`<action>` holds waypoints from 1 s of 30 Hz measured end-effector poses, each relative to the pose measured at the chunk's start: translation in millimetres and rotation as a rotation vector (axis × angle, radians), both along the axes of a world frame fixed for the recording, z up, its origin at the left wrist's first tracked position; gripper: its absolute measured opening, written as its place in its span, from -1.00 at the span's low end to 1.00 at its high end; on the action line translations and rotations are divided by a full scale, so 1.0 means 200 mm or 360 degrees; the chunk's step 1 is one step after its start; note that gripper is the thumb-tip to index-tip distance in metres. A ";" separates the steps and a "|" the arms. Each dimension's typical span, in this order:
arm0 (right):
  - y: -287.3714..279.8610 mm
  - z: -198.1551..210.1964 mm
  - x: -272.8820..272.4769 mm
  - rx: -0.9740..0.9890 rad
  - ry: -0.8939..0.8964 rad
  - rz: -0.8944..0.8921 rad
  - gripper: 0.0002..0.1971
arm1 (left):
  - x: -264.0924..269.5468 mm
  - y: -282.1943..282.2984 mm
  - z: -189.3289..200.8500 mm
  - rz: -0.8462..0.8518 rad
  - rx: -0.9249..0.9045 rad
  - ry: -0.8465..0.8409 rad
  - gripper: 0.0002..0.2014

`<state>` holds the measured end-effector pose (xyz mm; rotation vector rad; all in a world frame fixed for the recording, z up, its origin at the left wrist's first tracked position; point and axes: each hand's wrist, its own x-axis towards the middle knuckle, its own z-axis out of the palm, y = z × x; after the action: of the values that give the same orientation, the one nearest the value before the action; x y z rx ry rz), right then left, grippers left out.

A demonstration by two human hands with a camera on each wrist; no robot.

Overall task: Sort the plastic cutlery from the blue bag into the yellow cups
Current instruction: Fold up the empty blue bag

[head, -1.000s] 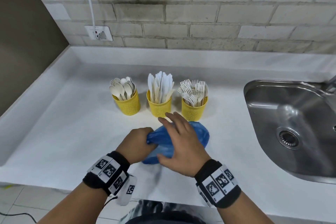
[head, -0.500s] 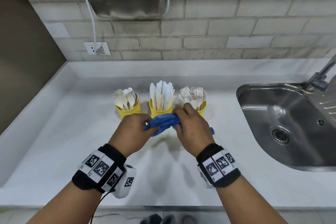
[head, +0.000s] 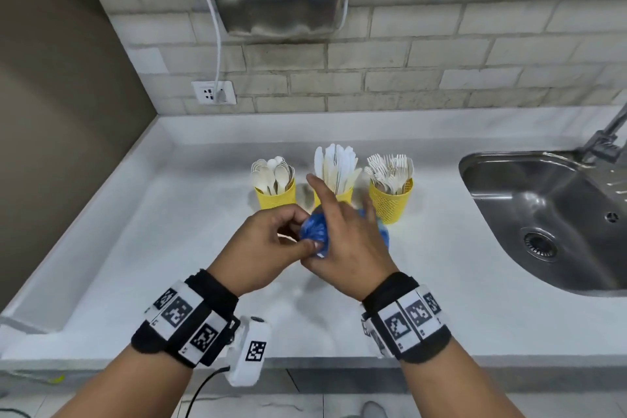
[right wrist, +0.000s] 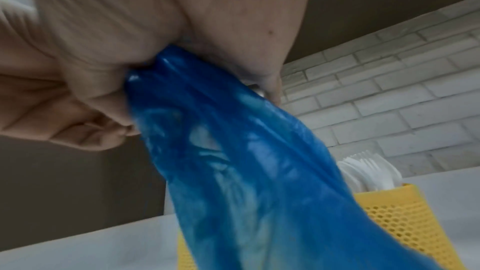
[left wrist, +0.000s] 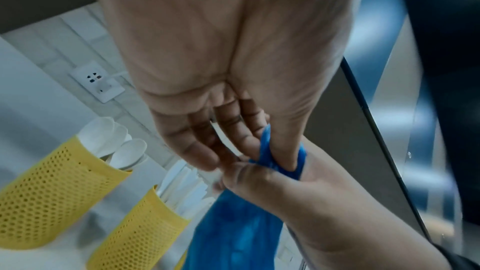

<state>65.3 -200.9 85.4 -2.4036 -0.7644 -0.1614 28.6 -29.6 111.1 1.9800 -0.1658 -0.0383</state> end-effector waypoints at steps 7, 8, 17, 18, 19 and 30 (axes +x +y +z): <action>0.04 -0.01 0.00 0.0000 -0.0289 -0.0060 -0.71 | -0.07 0.13 0.03 0.0333 0.0225 -0.0200 -0.94; 0.04 0.00 0.01 0.0005 -0.0342 -0.0085 -0.67 | -0.07 0.14 0.02 0.0369 0.0411 -0.0226 -0.92; 0.12 0.14 0.05 -0.0047 -0.0094 0.0011 -0.58 | -0.18 0.13 0.11 -0.0318 0.0337 -0.0071 -0.80; 0.15 0.14 0.04 -0.0077 -0.0005 0.0022 -0.54 | -0.17 0.14 0.12 -0.0285 0.0312 -0.0166 -0.79; 0.18 0.12 0.04 -0.0104 0.0071 0.0017 -0.54 | -0.17 0.14 0.13 -0.0237 0.0293 -0.0267 -0.78; 0.18 0.04 -0.20 -0.0290 0.0110 0.0087 -0.86 | -0.04 0.37 0.04 0.0378 0.0460 -0.0726 -0.74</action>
<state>26.0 -165.4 92.7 -2.5413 -0.8439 0.0145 20.3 43.4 119.9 2.2586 -0.2281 0.5750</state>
